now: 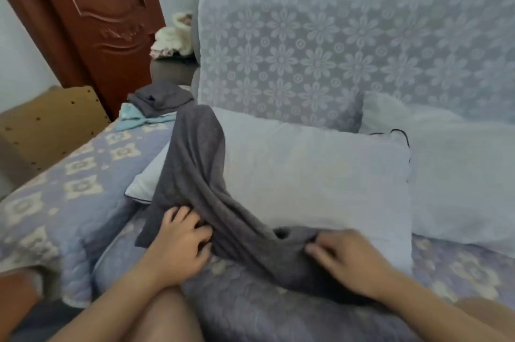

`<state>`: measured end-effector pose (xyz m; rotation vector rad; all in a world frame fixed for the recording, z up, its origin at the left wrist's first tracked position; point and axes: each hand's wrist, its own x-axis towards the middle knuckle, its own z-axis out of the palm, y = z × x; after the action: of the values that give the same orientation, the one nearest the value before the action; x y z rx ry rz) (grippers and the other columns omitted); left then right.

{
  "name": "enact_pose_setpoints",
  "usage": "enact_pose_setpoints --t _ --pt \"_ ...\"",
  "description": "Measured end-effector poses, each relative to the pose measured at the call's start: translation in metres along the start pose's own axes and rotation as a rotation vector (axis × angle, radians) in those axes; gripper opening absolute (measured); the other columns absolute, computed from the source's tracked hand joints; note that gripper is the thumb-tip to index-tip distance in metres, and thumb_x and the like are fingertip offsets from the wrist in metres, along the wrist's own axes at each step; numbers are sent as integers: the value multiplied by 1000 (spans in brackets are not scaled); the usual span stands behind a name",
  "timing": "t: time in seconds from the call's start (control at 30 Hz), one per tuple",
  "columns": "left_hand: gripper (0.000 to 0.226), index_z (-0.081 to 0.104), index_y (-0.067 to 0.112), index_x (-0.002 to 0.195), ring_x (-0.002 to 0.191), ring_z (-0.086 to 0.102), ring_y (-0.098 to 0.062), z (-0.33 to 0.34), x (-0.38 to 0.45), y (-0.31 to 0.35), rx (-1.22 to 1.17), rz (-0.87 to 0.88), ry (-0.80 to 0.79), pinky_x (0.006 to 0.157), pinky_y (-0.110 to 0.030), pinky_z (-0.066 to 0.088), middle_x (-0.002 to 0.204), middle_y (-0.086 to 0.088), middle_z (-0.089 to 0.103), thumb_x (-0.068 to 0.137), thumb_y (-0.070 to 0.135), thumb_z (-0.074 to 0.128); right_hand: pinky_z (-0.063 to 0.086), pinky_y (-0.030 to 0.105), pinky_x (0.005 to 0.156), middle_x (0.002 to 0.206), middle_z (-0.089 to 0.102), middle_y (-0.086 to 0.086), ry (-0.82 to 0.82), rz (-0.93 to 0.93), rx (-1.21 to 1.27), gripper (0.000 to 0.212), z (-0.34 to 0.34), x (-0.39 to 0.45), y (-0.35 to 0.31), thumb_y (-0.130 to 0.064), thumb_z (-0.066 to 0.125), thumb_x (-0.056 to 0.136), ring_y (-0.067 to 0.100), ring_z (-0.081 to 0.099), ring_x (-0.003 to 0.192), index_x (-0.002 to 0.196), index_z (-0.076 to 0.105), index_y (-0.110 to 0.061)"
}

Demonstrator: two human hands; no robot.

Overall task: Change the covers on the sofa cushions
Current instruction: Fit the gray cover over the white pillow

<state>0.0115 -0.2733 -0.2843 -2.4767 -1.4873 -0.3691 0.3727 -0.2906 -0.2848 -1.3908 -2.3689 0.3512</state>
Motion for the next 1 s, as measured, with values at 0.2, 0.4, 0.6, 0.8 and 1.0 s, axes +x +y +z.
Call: enact_pose_setpoints --t 0.2,0.4,0.6,0.8,1.0 --pt "5 53 20 98 92 51 -5 -23 17 24 -419 -299 240 80 -23 41 100 9 46 95 24 53 49 15 67 70 68 -16 372 221 371 17 -21 28 3 -15 65 94 4 66 70 86 68 -30" --pt "12 52 23 100 86 63 -17 -38 34 25 -751 -672 240 80 -44 58 97 -1 60 101 12 56 55 27 80 86 75 0 -109 16 526 20 22 61 -49 -7 57 95 12 70 79 91 71 -20" --pt "37 53 20 95 87 65 -23 -57 37 26 -631 -933 -43 74 -41 55 95 -5 62 95 57 57 41 31 108 138 58 -1 -390 -93 241 43 88 40 -67 -39 59 90 18 53 128 130 56 -24" --pt "29 69 -4 93 108 61 -19 -80 41 55 -861 -562 -162 106 -39 45 115 -6 56 99 25 63 43 29 106 129 63 -12 -42 -108 551 42 62 36 -71 -17 52 91 6 57 121 131 56 -32" --pt "25 76 7 95 111 61 -17 -89 68 67 -893 -321 -275 106 -33 44 114 -5 62 99 28 64 40 46 114 135 63 -2 -323 -16 1174 57 40 46 -74 13 52 90 16 55 131 136 57 -20"
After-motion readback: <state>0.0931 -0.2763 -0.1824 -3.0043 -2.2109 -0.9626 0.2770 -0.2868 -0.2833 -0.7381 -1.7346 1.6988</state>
